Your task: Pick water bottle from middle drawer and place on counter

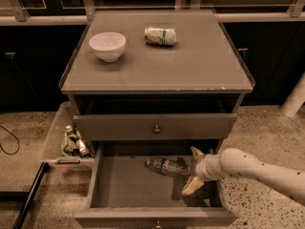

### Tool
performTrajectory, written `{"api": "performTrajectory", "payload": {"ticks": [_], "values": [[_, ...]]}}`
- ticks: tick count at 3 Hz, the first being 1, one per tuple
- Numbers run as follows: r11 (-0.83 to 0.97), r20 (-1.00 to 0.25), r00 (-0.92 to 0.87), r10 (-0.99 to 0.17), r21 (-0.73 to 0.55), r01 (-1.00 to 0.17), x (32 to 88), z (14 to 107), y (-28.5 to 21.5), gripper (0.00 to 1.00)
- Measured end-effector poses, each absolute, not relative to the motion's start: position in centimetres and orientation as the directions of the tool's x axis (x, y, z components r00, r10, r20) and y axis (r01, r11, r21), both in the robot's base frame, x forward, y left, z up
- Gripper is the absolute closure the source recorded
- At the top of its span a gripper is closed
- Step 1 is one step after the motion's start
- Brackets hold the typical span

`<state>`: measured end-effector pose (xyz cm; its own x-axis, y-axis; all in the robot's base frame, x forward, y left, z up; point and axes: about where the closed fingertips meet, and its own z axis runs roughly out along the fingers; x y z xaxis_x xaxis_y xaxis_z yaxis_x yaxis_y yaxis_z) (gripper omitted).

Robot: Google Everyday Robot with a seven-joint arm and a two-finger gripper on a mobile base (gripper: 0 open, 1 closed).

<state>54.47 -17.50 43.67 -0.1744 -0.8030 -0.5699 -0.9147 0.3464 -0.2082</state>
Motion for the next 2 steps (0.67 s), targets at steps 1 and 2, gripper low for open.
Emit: {"api": "performTrajectory", "payload": {"ticks": [1, 2], "values": [[0.346, -0.623, -0.159, -0.766, -0.191, -0.919, 56.3, 42.1, -15.7, 0.0], [0.358, -0.659, -0.18, -0.731, -0.145, -0.922, 57.2, 39.8, -14.1, 0.0]]}}
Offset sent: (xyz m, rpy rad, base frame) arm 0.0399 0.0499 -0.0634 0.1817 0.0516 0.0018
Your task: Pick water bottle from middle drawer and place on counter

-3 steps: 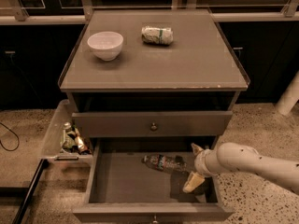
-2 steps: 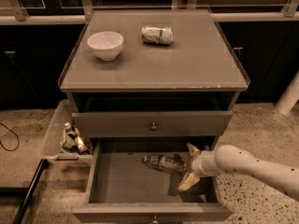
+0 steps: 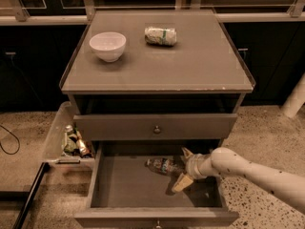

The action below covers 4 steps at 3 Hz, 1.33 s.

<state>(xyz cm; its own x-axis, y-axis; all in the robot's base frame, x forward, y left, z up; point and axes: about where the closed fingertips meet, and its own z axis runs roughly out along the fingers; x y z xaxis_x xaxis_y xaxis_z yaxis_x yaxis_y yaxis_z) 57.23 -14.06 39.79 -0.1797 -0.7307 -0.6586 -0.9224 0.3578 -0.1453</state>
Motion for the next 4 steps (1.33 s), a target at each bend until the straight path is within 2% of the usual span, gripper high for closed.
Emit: {"api": "performTrajectory", "payload": {"ticks": [2, 4], "values": [[0.38, -0.677, -0.23, -0.7, -0.08, -0.922, 57.8, 36.7, -12.1, 0.0], [0.38, -0.677, -0.23, -0.7, -0.08, -0.922, 57.8, 36.6, -12.1, 0.41]]}}
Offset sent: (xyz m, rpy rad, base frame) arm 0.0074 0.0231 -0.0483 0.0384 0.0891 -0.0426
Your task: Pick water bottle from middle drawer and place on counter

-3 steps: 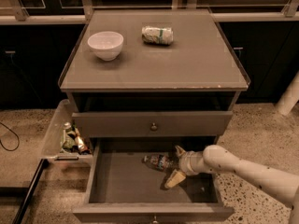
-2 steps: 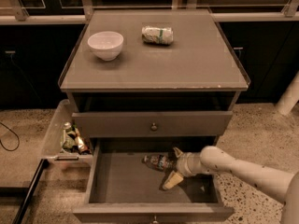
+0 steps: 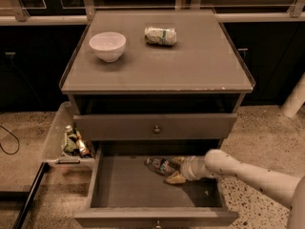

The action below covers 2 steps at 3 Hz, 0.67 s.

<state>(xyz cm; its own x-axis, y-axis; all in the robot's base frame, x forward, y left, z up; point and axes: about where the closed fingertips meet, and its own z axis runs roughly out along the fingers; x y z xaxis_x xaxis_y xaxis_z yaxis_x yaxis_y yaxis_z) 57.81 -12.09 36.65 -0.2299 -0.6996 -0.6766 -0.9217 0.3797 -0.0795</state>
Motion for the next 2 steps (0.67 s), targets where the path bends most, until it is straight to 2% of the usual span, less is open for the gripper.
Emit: {"api": "performTrajectory", "payload": {"ticks": [2], "values": [[0.38, -0.677, -0.23, -0.7, -0.079, -0.922, 57.81, 36.64, -12.08, 0.89]]}}
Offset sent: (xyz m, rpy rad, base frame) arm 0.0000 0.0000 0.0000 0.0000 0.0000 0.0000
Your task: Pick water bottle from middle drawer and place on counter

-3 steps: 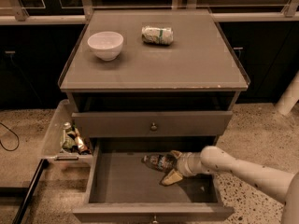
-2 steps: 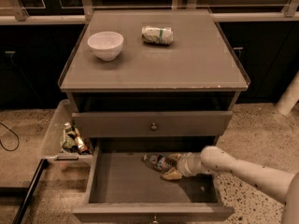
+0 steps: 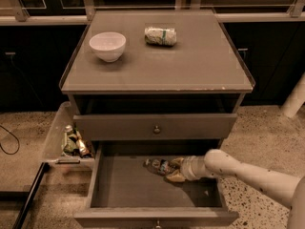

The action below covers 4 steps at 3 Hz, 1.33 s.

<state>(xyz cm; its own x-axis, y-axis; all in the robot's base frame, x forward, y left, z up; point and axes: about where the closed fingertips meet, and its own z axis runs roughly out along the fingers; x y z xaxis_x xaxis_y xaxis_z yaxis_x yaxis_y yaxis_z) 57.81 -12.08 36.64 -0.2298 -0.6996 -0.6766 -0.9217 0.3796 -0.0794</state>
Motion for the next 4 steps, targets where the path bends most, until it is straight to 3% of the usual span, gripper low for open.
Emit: {"api": "performTrajectory", "payload": {"ticks": [1, 3, 4], "values": [[0.38, -0.677, -0.23, -0.7, -0.08, -0.922, 57.8, 36.7, -12.1, 1.0], [0.369, -0.669, -0.192, -0.718, -0.132, -0.92, 56.8, 39.2, -11.5, 1.0], [0.363, -0.635, -0.149, -0.758, -0.222, -0.905, 55.4, 43.6, -12.2, 1.0]]}}
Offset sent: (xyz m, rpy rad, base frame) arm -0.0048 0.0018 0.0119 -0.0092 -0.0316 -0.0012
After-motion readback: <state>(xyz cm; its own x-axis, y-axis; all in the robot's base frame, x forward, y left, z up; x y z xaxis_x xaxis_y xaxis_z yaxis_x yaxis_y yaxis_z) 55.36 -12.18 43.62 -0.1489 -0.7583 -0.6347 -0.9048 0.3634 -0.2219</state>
